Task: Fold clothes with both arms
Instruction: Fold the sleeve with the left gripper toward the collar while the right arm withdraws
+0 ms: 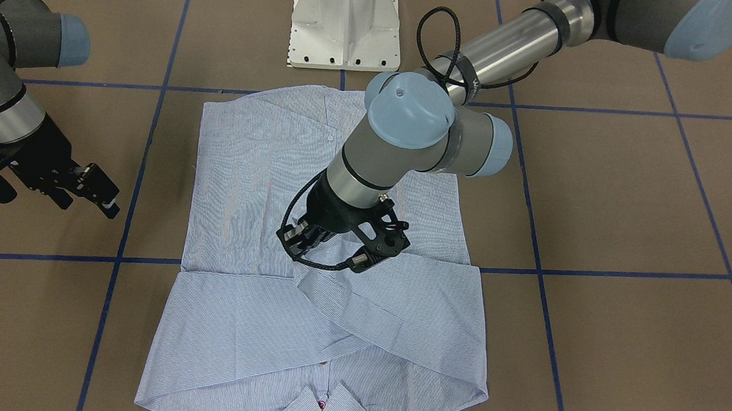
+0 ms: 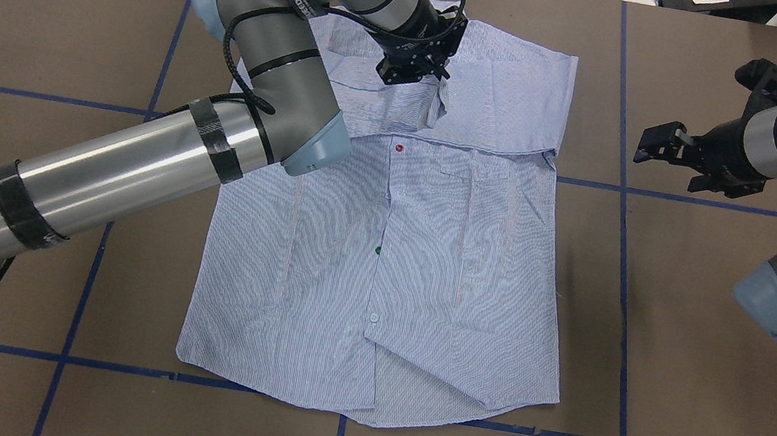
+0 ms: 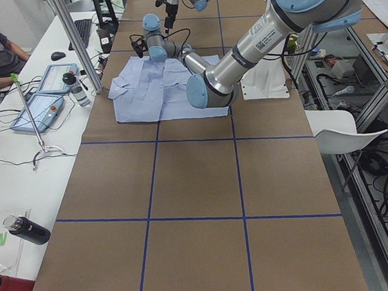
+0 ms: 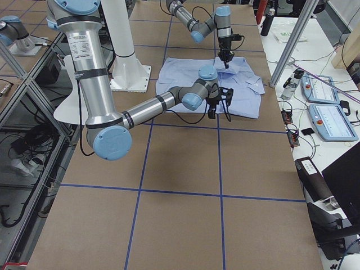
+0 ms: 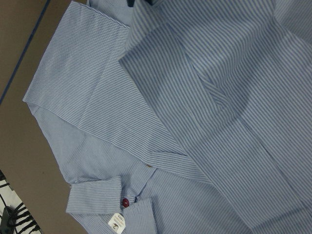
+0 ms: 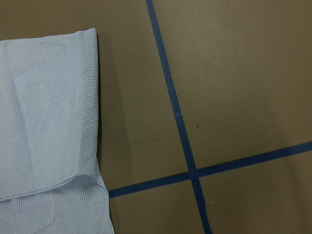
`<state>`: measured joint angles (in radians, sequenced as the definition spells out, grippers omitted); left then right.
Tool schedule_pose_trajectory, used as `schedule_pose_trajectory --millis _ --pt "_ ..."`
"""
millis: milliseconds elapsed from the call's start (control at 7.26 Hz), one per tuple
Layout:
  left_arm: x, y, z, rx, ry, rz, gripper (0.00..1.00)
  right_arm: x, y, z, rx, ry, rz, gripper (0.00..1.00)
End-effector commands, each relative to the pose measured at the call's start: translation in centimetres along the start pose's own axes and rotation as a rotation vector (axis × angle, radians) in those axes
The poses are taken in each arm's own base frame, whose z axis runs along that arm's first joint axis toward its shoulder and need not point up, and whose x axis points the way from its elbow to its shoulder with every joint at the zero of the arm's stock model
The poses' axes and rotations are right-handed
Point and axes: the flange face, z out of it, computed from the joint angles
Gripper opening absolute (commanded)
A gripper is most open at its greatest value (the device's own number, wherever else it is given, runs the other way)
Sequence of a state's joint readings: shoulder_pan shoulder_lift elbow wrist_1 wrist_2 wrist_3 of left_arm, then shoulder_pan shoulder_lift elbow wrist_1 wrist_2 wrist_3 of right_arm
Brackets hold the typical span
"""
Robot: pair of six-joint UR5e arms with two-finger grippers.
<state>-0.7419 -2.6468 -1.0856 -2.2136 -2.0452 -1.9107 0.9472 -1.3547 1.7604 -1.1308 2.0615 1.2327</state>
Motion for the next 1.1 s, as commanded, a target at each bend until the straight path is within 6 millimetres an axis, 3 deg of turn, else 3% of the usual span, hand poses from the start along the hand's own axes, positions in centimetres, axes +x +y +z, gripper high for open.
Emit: schedule_pose_trajectory --millis 0,275,413,551,826,964 --pt "1.6 1.5 0.1 -0.002 0.013 -0.025 0.00 0.0 0.0 0.1 0.001 0.001 0.000 1.00" --pt "1.4 4.0 1.5 0.001 0.019 -0.013 0.00 0.1 0.0 0.1 0.002 0.003 0.001 1.00" --pt "1.3 4.5 1.8 -0.002 0.020 -0.008 0.11 0.1 0.0 0.3 0.001 0.006 0.003 1.00" --pt "1.4 5.0 1.8 -0.009 0.026 0.005 0.61 0.1 0.0 0.2 0.003 0.005 0.007 1.00" --pt "1.4 5.3 1.6 -0.024 0.059 0.026 0.99 -0.3 0.1 0.1 0.002 -0.002 0.013 1.00" --pt "1.6 5.5 1.3 -0.027 0.065 0.029 0.99 -0.6 0.1 -0.1 0.004 -0.007 0.012 1.00"
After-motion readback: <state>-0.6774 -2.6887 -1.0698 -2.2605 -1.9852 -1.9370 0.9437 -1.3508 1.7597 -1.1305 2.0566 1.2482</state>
